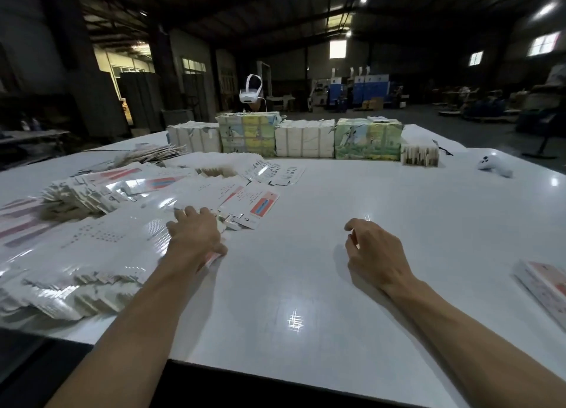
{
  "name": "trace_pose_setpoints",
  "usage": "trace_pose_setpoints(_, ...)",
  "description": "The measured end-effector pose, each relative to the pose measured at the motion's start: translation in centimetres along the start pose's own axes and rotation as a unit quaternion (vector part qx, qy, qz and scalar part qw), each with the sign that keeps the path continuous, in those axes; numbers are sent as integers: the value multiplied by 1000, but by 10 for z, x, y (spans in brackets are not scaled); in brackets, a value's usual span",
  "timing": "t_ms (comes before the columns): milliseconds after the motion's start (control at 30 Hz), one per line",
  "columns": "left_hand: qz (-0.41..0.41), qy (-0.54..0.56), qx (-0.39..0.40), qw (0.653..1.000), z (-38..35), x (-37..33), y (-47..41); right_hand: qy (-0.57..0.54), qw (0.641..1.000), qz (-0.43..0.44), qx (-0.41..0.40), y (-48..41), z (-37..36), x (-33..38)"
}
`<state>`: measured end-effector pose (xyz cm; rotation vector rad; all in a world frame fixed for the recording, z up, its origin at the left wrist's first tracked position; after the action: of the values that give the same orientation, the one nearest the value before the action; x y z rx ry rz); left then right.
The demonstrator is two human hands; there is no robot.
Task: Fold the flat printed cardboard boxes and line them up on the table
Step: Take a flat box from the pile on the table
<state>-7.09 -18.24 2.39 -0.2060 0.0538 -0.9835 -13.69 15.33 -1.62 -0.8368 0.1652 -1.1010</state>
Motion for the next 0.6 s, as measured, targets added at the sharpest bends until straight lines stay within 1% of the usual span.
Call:
trace_pose_setpoints(67, 35, -16, 4, 999, 1, 18, 1, -9, 1000, -10, -1, 0, 1, -3)
trace_pose_setpoints(133, 46, -2, 17, 999, 1, 28, 1, -19, 1000, -16, 0, 0, 0, -5)
trace_pose_setpoints(233, 41, 19, 16, 999, 6, 37, -2, -33, 999, -21, 1, 1, 0, -6)
trace_pose_setpoints(367, 30, 48, -15, 998, 9, 43, -9, -42, 999, -24, 3, 2, 2, -8)
trace_pose_setpoints(600, 3, 49, -39, 998, 3, 47, -18, -65, 997, -40, 20, 4, -1, -11)
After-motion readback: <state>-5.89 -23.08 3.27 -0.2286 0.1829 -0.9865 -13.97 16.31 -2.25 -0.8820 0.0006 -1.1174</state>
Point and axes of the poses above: each hand's wrist, its own y-axis away from the middle knuckle, its own z-axis out of the back of the hand, x = y × z, the point moved 6 cm from there along -y, towards the middle knuckle, and after that the axes turned 10 degrees about -x, right-handed, at the moved point
